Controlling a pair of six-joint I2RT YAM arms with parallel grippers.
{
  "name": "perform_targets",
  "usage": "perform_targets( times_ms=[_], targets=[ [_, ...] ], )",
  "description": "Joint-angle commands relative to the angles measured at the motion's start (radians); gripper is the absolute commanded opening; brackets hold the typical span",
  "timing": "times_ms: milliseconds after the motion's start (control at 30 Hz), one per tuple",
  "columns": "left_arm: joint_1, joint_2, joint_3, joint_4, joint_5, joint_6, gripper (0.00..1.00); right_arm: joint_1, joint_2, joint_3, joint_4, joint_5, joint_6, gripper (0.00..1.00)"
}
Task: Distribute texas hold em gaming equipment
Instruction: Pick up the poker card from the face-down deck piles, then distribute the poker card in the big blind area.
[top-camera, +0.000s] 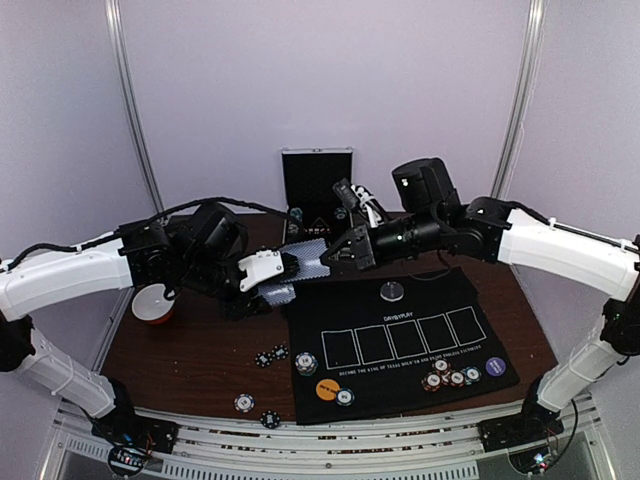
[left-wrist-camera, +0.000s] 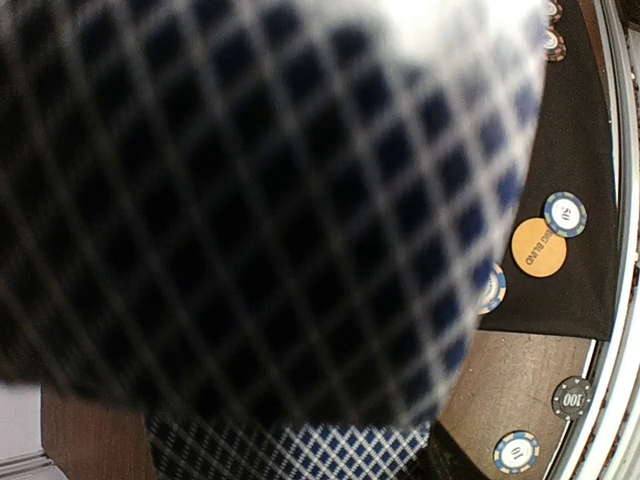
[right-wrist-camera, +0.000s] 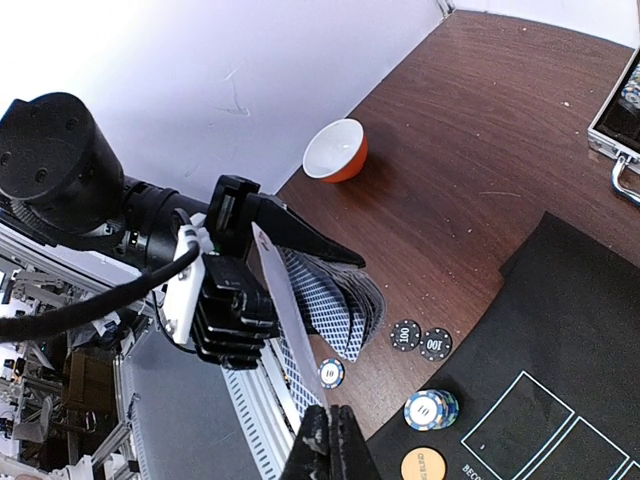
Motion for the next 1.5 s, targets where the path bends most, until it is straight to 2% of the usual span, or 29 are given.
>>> perform_targets(
  times_ms=[0,133,333,533,800,1100,1233,1333,1467],
  targets=[
    [0.004,0.008,-0.004,0.022,-0.002,-0.026,0.47,-0.020,-0.064,-0.009,-0.096,0.039,-0.028,0.00],
    [0.003,0.008,-0.004,0.018,-0.008,-0.037,0.47,-0.043,-0.106,0.002,-0.202,0.134,-0.053,0.00],
    [0.004,0.007,-0.015,0.017,-0.029,-0.066,0.47,-0.046,-0.126,0.029,-0.455,0.529,-0.194,0.00],
    [0.003,0.009,-0.034,0.017,-0.037,-0.096,0.47,-0.032,-0.080,0.001,-0.424,0.633,-0.297,0.00],
    [0.005,-0.012,-0.058,0.018,-0.044,-0.111,0.47,-0.031,-0.036,-0.004,-0.414,0.508,-0.306,0.00],
    [0.006,-0.028,-0.073,0.019,-0.042,-0.119,0.47,-0.031,-0.098,-0.091,-0.445,0.382,-0.233,0.00],
    [0.007,-0.031,-0.073,0.019,-0.041,-0.119,0.47,-0.029,-0.103,-0.155,-0.428,0.181,-0.157,0.00],
    [0.007,-0.034,-0.074,0.019,-0.040,-0.122,0.47,0.024,-0.108,-0.251,-0.296,0.025,-0.052,0.00],
    [0.006,-0.033,-0.076,0.019,-0.039,-0.125,0.47,0.111,-0.103,-0.433,0.015,-0.129,0.146,0.00]
  ],
)
